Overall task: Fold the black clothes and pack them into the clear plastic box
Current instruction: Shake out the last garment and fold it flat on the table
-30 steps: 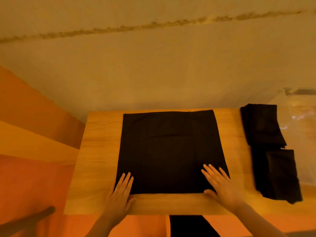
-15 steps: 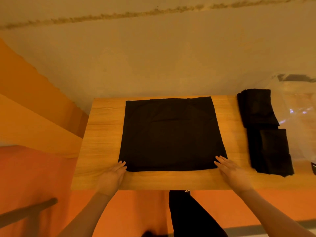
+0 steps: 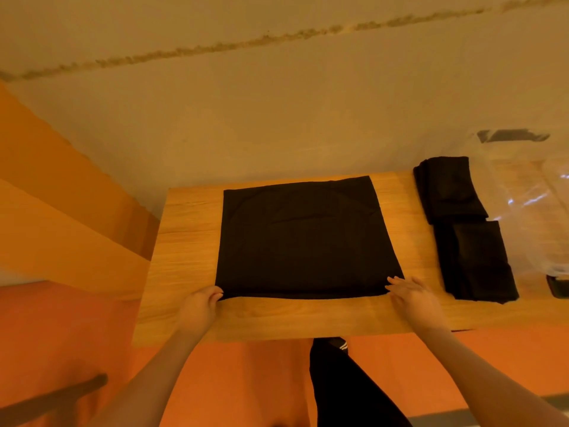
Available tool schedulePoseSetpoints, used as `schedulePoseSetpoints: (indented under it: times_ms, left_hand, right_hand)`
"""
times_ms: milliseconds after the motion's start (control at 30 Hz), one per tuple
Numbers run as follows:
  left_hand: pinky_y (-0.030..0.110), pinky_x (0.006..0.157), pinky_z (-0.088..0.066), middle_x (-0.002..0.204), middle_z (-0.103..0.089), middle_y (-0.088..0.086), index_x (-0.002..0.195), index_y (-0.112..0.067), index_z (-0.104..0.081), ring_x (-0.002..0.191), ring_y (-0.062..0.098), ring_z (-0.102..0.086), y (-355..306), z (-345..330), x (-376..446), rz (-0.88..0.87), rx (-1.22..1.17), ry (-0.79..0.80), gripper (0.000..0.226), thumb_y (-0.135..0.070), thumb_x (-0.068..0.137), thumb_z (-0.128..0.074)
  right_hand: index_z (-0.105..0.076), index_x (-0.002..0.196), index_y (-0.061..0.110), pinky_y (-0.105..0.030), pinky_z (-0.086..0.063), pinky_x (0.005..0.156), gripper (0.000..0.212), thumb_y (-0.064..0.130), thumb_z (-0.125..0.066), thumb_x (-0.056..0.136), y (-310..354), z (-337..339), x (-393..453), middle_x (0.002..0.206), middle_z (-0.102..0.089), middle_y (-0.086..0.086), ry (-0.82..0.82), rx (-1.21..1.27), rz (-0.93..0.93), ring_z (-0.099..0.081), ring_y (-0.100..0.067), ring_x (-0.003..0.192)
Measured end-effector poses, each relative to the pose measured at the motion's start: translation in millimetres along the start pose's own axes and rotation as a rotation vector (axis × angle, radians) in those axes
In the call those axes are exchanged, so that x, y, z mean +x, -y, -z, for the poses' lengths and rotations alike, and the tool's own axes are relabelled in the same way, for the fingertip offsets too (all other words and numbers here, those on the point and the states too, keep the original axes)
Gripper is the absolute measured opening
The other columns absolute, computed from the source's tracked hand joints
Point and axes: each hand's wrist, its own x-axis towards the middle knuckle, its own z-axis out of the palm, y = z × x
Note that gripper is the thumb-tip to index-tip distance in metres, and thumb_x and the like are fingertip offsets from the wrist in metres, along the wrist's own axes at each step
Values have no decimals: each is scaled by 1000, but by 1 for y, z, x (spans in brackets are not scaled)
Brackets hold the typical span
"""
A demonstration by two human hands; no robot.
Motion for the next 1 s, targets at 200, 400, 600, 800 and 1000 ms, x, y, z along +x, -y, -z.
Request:
schedulePoseSetpoints:
  times_ms: [200,400,600,800,1000]
  left_hand:
    - [24,67,-42,94,-65,6,101,-7,-65,91,25,-60,-19,25,15,72,-188,-6,17,-9,94,-49]
    - [25,51,-30,69,-46,0,81,-7,-50,62,15,-44,-64,89,49,63,-324,-215,20,-12,98,-41]
    - [26,71,-32,91,-53,10,95,-5,-56,87,21,-48,-104,174,76,-55,-495,-403,16,-7,97,-40]
    - [23,66,-30,89,-58,11,92,2,-62,84,20,-50,-115,251,69,-220,-404,-509,18,-3,94,-44]
    - [19,59,-32,90,-59,7,94,-2,-65,85,18,-51,-114,280,23,-330,-404,-534,15,-5,92,-51]
  right_hand:
    - [-61,116,1,-25,-43,86,26,7,-48,94,8,43,22,111,-66,-15,-10,335,-196,-61,-27,104]
    - [-62,107,5,-21,-43,71,22,9,-44,96,19,116,69,92,-64,-7,-137,530,-197,-59,-17,81]
    - [-58,77,25,-9,-43,60,17,11,-61,87,42,214,92,77,-58,8,-61,597,-50,-54,-2,73]
    - [-66,69,29,-16,-42,68,32,1,-61,85,50,287,91,72,-62,12,-198,597,-2,-59,-1,69]
    - [-64,80,14,-18,-43,59,16,0,-58,87,74,315,58,73,-58,0,-326,683,-40,-56,-12,69]
